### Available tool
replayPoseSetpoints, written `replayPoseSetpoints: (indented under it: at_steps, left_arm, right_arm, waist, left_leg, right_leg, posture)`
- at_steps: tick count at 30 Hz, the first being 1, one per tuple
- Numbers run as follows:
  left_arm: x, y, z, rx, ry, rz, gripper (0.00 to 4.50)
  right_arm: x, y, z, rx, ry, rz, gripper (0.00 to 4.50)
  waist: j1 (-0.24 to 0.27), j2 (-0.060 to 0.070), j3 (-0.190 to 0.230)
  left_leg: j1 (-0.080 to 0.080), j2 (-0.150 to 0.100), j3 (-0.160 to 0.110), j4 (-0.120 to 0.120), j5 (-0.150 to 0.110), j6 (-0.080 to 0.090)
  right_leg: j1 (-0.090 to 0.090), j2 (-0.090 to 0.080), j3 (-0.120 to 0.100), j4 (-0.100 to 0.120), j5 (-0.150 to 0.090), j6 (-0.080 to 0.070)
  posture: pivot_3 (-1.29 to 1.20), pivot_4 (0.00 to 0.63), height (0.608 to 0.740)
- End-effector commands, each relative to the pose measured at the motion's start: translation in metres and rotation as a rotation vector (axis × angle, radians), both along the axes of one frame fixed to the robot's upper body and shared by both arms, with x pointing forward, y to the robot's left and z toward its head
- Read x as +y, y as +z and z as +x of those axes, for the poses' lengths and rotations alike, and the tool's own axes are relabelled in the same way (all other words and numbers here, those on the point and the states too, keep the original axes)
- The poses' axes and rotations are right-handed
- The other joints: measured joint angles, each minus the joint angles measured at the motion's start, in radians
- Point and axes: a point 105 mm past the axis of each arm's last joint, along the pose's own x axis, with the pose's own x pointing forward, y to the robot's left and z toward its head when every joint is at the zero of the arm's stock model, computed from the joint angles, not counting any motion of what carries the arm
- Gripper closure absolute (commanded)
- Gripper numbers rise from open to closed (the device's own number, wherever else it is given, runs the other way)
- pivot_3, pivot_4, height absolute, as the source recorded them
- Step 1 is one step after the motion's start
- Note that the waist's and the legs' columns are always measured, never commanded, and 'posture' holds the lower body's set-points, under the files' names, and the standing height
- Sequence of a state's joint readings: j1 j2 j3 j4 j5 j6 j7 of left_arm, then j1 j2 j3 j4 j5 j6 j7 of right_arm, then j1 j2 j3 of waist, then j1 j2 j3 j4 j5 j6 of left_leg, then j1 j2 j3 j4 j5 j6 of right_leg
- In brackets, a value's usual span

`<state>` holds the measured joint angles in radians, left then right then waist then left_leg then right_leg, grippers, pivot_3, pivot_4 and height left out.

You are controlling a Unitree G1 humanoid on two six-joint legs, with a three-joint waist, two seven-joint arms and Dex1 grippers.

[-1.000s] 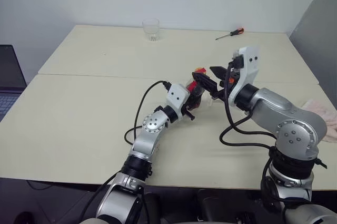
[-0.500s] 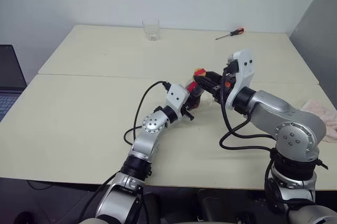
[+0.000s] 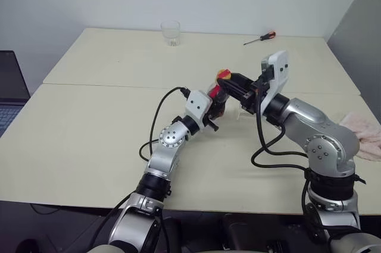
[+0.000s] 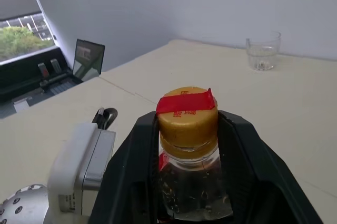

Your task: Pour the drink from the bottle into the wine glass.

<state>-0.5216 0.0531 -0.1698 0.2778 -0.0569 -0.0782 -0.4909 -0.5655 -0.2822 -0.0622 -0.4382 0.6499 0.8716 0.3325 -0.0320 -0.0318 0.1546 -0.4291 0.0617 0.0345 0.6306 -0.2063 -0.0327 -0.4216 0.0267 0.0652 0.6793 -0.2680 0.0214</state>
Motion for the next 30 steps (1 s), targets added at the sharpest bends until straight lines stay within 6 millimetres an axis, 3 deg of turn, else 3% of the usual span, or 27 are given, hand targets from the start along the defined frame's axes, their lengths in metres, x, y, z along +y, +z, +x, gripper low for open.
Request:
replayPoseSetpoints:
  at_steps: [1, 9, 18, 27, 30]
  left_arm:
    - [-0.003, 0.004, -0.004, -0.021, -0.016, -0.007, 3.71]
    - [-0.005, 0.005, -0.004, -0.021, -0.023, -0.006, 3.72]
    - [-0.004, 0.004, -0.004, -0.02, -0.019, -0.005, 3.73]
    - [-0.004, 0.005, -0.004, -0.018, -0.02, -0.005, 3.73]
    - [-0.004, 0.004, -0.004, -0.018, -0.019, -0.003, 3.73]
  right_arm:
    - [0.002, 0.033, -0.018, -0.156, 0.074, 0.086, 3.21]
    - [0.005, 0.015, -0.025, -0.125, 0.195, -0.032, 3.21]
    - [-0.005, 0.017, -0.006, -0.123, 0.095, -0.033, 3.21]
    - [-0.001, 0.016, -0.007, -0.123, 0.094, -0.057, 0.11]
    - [0.0, 0.017, -0.011, -0.128, 0.105, -0.064, 0.0]
  waist:
    - [0.0, 0.0, 0.0]
    - [0.0, 0.0, 0.0]
    - [0.0, 0.0, 0.0]
    - [0.001, 0.0, 0.0]
    - [0.001, 0.0, 0.0]
  left_leg:
    - [0.0, 0.0, 0.0, 0.0, 0.0, 0.0]
    - [0.0, 0.0, 0.0, 0.0, 0.0, 0.0]
    - [0.001, 0.0, 0.0, 0.001, 0.0, 0.0]
    - [0.001, 0.0, 0.001, 0.0, 0.0, 0.0]
    - [0.001, 0.0, 0.001, 0.001, 0.0, 0.0]
  right_leg:
    - [0.0, 0.0, 0.0, 0.0, 0.0, 0.0]
    - [0.0, 0.0, 0.0, 0.0, 0.0, 0.0]
    - [0.0, 0.0, 0.0, 0.001, 0.0, 0.0]
    - [0.0, 0.0, 0.0, 0.001, 0.0, 0.0]
    - [0.0, 0.0, 0.0, 0.001, 0.0, 0.0]
  posture:
    - [0.0, 0.15, 0.74]
    - [0.0, 0.15, 0.74]
    - [0.0, 0.15, 0.74]
    - [0.0, 0.15, 0.74]
    - [0.0, 0.15, 0.74]
